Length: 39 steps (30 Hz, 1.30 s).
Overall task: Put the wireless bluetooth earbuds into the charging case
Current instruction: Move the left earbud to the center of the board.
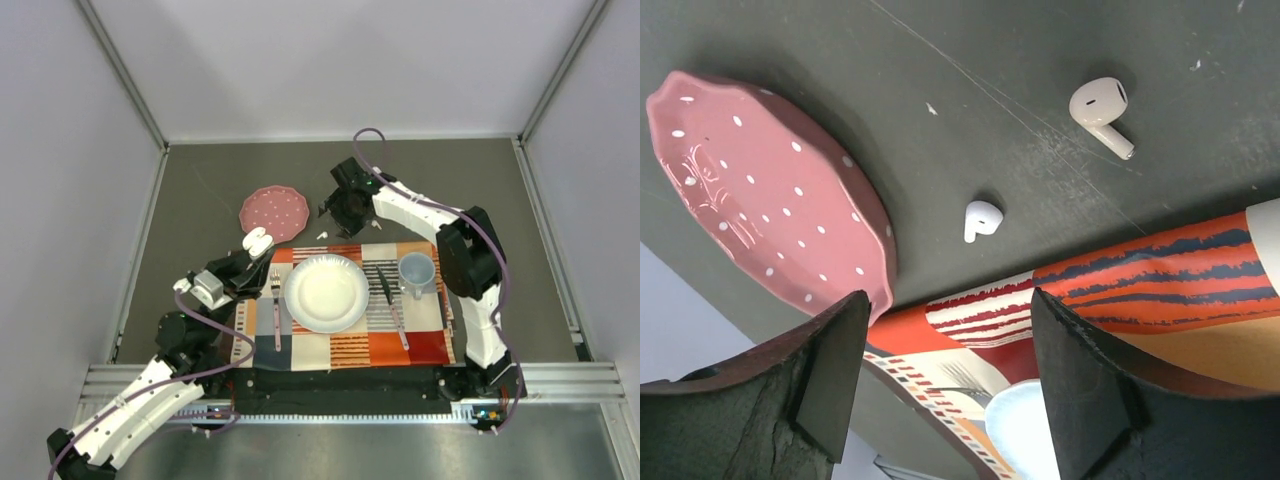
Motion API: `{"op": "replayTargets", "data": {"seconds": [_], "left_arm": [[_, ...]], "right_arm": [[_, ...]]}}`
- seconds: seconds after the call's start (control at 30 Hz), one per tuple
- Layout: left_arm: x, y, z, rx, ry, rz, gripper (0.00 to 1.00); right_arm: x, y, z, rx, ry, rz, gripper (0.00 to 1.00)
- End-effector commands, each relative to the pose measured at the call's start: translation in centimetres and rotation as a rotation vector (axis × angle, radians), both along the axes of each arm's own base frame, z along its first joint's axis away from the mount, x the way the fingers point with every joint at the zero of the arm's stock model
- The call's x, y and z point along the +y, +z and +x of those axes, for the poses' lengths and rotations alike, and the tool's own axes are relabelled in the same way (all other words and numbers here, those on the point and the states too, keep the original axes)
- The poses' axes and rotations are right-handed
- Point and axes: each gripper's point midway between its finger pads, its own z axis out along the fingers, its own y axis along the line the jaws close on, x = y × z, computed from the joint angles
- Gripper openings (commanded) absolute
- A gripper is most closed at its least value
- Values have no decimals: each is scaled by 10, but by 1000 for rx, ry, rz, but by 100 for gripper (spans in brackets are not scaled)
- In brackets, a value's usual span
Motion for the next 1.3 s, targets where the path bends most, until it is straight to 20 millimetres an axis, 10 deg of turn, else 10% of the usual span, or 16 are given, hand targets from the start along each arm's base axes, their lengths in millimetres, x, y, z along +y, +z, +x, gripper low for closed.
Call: {"op": "replayTargets", "data": {"seconds": [0.0, 1.27], "left_arm": [[8, 8, 0, -25, 36, -15, 0], [10, 2, 6, -8, 67, -10, 0]], "right_arm": [[0, 18, 17, -46, -50, 10, 64], [6, -42, 24, 81, -82, -47, 55]]}}
